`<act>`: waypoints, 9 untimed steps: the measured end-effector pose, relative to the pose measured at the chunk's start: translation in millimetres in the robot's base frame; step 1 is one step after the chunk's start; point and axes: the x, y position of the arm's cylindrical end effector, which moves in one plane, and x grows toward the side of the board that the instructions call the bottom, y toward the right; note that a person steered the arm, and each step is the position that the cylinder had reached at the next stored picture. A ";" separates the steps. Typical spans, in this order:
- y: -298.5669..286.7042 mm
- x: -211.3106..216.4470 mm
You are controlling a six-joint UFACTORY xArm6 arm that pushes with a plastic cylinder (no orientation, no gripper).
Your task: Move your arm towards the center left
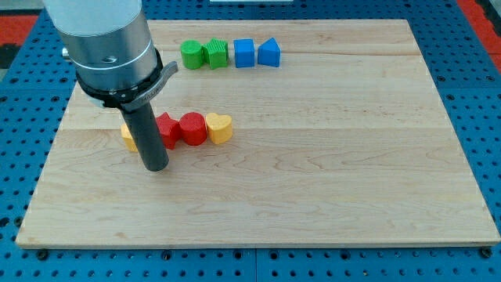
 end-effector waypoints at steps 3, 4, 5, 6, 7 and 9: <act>6.9 43.1; 6.9 61.1; 7.7 61.1; 48.5 61.2; 118.2 59.1; 167.0 16.4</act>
